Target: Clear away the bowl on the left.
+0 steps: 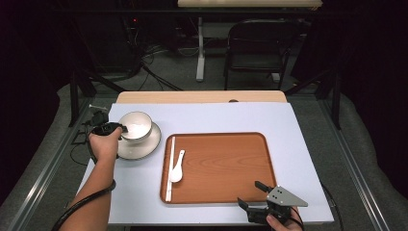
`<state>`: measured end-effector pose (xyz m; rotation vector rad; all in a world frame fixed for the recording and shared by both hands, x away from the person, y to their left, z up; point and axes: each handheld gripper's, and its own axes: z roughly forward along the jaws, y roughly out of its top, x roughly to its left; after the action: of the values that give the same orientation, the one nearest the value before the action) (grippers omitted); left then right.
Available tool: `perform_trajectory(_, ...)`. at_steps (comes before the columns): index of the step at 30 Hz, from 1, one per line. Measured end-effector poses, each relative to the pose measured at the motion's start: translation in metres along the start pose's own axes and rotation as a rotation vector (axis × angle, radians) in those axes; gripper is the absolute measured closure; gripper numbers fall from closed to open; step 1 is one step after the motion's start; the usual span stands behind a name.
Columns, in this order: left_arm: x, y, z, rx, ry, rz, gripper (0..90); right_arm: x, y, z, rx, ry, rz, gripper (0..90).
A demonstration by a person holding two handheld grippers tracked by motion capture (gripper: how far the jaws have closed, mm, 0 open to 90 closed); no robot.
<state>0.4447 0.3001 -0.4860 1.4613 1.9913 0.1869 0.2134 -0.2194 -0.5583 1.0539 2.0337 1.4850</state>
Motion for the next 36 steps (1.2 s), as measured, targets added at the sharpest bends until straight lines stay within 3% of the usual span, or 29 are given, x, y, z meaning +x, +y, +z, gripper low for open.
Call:
perform_trajectory(10,-0.002,0.001,-0.004,0.013,-0.012,0.017,80.9,0.000,0.000,0.000,0.001,0.000,0.003,14.4)
perform_trajectory(17,-0.020,0.001,-0.007,0.037,-0.058,0.068,80.9,0.000,0.000,0.000,0.001,-0.001,0.002,14.4)
perform_trajectory(23,-0.020,0.001,-0.007,0.037,-0.058,0.068,80.9,0.000,0.000,0.000,0.001,-0.001,0.003,14.4)
perform_trajectory(24,-0.043,-0.004,-0.004,0.074,-0.093,0.132,80.9,0.000,0.000,0.000,0.001,-0.001,0.003,14.4)
perform_trajectory(26,-0.043,-0.004,-0.004,0.074,-0.093,0.132,80.9,0.000,0.000,0.000,0.001,-0.002,0.003,14.4)
perform_trajectory(27,-0.056,-0.007,-0.001,0.088,-0.113,0.158,80.9,0.000,0.000,0.000,0.001,-0.001,0.004,14.4)
perform_trajectory(29,-0.066,-0.010,0.001,0.102,-0.129,0.177,80.9,0.000,0.000,0.000,0.001,-0.002,0.004,14.4)
perform_trajectory(30,-0.077,-0.013,0.003,0.115,-0.143,0.206,80.9,0.000,0.000,0.000,0.001,-0.002,0.004,14.4)
perform_trajectory(31,-0.077,-0.013,0.003,0.115,-0.143,0.206,80.9,0.000,0.000,0.000,0.001,-0.002,0.004,14.4)
perform_trajectory(32,-0.087,-0.017,0.006,0.126,-0.157,0.231,80.9,0.000,0.000,0.000,0.000,-0.002,0.003,14.4)
perform_trajectory(36,-0.106,-0.024,0.011,0.153,-0.179,0.276,80.9,0.000,0.000,0.000,0.000,-0.001,0.004,14.4)
